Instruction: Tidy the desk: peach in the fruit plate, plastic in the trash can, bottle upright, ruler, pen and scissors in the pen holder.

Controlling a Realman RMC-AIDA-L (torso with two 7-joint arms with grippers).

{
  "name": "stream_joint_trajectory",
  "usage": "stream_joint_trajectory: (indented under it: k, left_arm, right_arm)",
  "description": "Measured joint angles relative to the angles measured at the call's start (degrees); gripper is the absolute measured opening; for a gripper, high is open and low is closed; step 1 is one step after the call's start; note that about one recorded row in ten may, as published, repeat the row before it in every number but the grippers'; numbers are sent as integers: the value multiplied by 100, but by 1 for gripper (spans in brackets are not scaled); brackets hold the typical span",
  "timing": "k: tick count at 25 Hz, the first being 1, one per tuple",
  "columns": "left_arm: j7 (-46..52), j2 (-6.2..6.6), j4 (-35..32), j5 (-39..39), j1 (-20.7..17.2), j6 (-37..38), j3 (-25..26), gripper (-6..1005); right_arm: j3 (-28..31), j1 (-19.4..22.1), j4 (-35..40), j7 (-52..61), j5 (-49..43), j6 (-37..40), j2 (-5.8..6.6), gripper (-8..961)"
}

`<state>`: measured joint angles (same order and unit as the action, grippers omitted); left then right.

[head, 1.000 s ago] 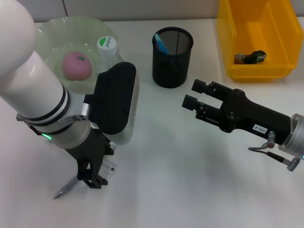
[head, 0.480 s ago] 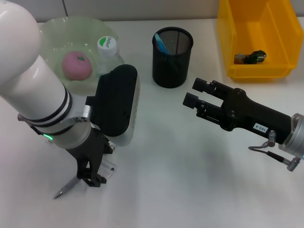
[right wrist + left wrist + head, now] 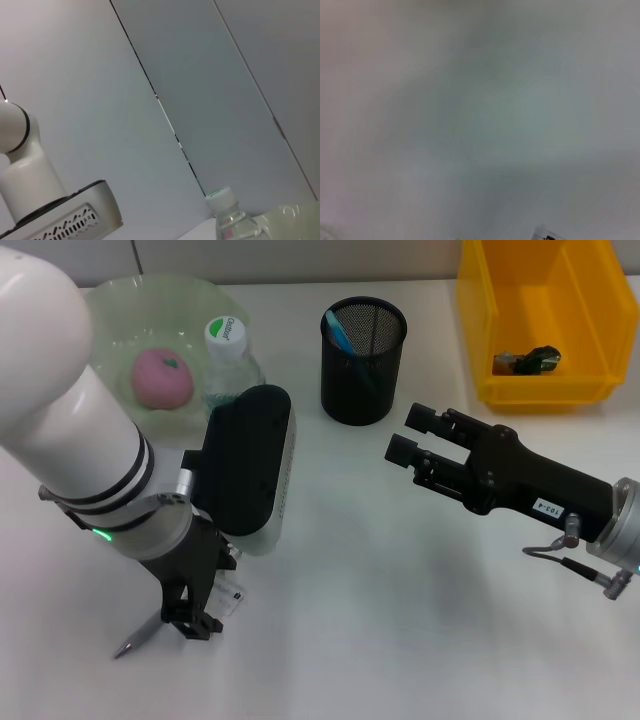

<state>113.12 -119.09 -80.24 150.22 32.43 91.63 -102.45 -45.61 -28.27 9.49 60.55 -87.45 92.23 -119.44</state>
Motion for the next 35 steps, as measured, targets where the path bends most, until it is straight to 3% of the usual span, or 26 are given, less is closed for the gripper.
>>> stream_joint_trajectory:
  k: [21, 35]
  left_arm:
    - [40, -1, 99, 135, 9, -172, -60, 674]
    - [77, 0, 91, 148, 26, -205, -149, 561]
  right_arm:
    - [0, -37, 38, 142, 124, 31, 2, 684]
    - [0, -46, 48, 150, 132, -3, 9, 684]
